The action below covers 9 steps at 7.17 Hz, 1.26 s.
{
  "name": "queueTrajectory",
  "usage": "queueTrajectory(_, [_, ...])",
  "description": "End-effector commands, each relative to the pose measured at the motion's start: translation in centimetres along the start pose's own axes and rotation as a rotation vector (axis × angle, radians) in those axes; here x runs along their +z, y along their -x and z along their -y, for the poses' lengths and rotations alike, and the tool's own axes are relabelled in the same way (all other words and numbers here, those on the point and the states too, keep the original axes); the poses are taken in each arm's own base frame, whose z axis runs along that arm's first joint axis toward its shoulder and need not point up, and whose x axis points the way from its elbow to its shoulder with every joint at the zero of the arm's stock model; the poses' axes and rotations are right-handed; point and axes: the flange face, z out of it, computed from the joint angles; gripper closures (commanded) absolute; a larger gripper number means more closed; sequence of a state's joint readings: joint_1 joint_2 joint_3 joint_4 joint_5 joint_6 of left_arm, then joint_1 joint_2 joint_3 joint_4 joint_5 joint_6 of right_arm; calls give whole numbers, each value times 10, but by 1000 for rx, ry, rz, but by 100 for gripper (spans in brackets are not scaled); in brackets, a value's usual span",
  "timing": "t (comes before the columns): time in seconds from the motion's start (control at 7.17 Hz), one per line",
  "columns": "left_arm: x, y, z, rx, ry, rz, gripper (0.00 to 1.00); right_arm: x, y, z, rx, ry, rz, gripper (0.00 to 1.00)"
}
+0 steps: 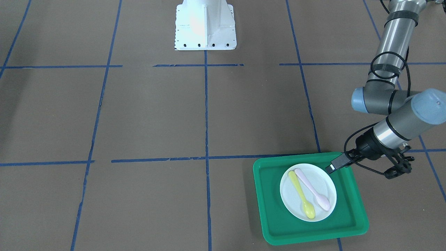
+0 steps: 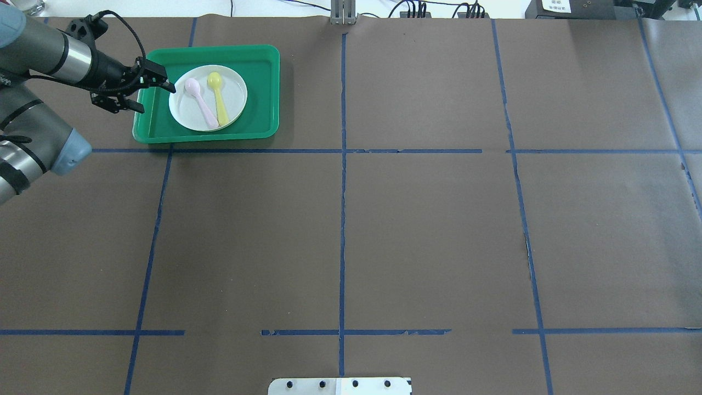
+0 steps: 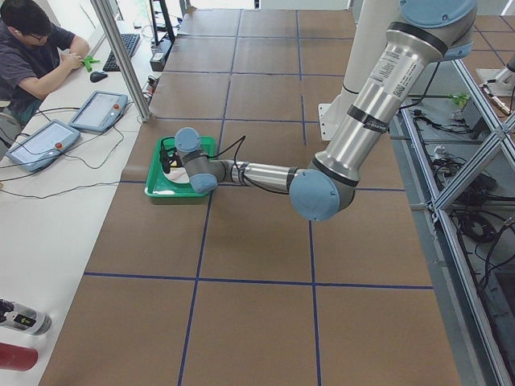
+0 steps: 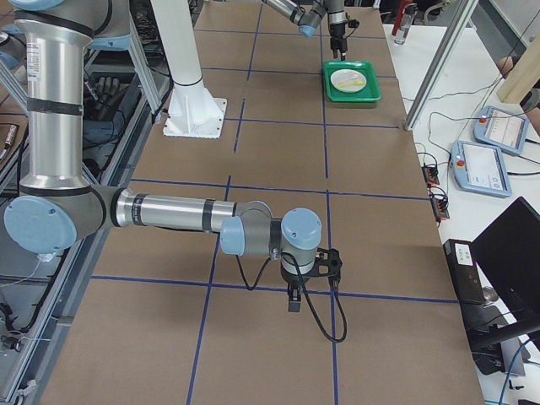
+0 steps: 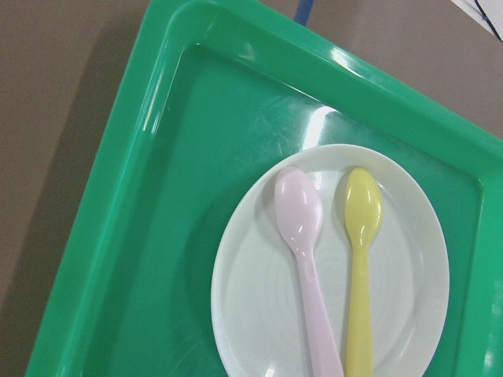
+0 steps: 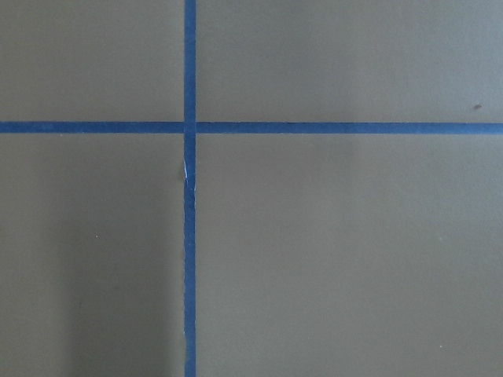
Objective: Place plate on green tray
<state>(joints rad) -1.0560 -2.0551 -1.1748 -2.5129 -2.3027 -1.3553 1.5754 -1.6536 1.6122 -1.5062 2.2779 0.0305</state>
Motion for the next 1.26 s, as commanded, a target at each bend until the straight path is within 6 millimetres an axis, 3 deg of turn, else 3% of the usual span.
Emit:
queueTrajectory(0.0, [-66,-19,0,113,-20,81,0,0,0,0,0,0,0,0])
queueTrajectory(0.28, [-144,-15,-11,339,-28,185,0,0,0,0,0,0,0,0])
queueTrajectory(0.42, [-168,-9,-5,459,-7,237,0,0,-1,0,1,-1,0,0])
queueTrajectory(0.56, [-193,30,5,609,4,278,0,0,0,0,0,0,0,0])
queueTrajectory(0.7, [-224,91,14,720,11,322,0,0,0,0,0,0,0,0])
queueTrajectory(0.84, [-250,126,21,767,2,351,0,0,0,0,0,0,0,0])
queueTrajectory(0.98, [-268,176,23,739,-1,411,0,0,0,0,0,0,0,0])
queueTrajectory(1.12, [-266,238,0,640,57,447,0,0,0,0,0,0,0,0])
